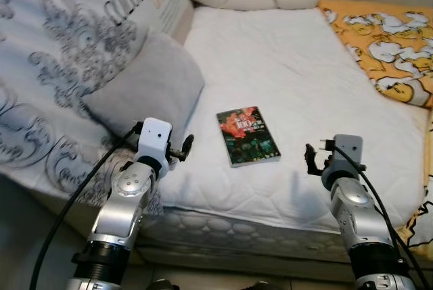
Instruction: Clean up the room
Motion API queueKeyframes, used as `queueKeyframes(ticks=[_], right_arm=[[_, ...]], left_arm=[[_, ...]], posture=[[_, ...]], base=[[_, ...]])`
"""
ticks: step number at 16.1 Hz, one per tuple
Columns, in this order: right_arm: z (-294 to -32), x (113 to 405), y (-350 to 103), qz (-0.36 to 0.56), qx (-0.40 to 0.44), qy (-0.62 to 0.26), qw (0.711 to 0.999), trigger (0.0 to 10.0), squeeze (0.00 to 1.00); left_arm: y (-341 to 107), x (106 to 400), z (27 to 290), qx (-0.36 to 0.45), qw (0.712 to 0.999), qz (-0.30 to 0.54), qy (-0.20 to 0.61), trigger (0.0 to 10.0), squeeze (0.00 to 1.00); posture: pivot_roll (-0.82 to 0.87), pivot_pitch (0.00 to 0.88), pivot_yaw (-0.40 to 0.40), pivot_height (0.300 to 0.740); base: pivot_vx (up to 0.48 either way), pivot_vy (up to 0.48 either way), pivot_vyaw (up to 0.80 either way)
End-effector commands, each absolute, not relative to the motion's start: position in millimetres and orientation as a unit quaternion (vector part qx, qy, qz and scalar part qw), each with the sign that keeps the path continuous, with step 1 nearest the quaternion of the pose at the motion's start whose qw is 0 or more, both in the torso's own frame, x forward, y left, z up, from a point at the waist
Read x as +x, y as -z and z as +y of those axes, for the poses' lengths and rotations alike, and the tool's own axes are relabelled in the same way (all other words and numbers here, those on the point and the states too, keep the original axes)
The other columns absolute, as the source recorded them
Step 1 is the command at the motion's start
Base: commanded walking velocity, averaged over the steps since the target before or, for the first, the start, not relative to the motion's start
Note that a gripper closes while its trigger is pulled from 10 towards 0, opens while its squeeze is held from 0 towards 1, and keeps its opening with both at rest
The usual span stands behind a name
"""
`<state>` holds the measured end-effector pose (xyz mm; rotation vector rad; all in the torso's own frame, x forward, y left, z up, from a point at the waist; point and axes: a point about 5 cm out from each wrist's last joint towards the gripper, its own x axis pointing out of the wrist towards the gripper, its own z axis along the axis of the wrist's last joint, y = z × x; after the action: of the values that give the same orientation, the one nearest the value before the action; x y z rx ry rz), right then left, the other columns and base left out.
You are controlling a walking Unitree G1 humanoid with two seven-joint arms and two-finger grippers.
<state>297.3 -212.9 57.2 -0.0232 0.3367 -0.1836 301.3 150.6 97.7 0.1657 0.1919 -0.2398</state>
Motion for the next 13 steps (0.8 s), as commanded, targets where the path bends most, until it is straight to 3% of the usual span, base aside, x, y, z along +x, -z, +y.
queueKeyframes(ticks=[1, 10, 13], right_arm=[[-208.2, 300.5, -62.6, 0.16, -0.019, 0.083, 0.983, 10.0, 0.0], [-208.1, 301.9, -61.8, 0.166, -0.017, 0.091, 0.982, 10.0, 0.0], [-216.1, 302.4, -67.1, 0.156, -0.008, 0.102, 0.982, 10.0, 0.0]], left_arm=[[-98.9, 304.0, 156.5, 0.09, 0.985, 0.098, 0.106, 10.0, 0.0], [-99.8, 305.8, 157.4, 0.105, 0.984, 0.094, 0.112, 10.0, 0.0], [-100.6, 296.6, 151.1, 0.121, 0.972, 0.094, 0.176, 10.0, 0.0]], posture=[[-0.04, 0.0, -0.02, 0.74], [-0.04, 0.0, -0.012, 0.74], [-0.05, 0.0, -0.013, 0.74]], base=[[0.0, 0.0, 0.0], [0.0, 0.0, 0.0], [0.0, 0.0, 0.0]])
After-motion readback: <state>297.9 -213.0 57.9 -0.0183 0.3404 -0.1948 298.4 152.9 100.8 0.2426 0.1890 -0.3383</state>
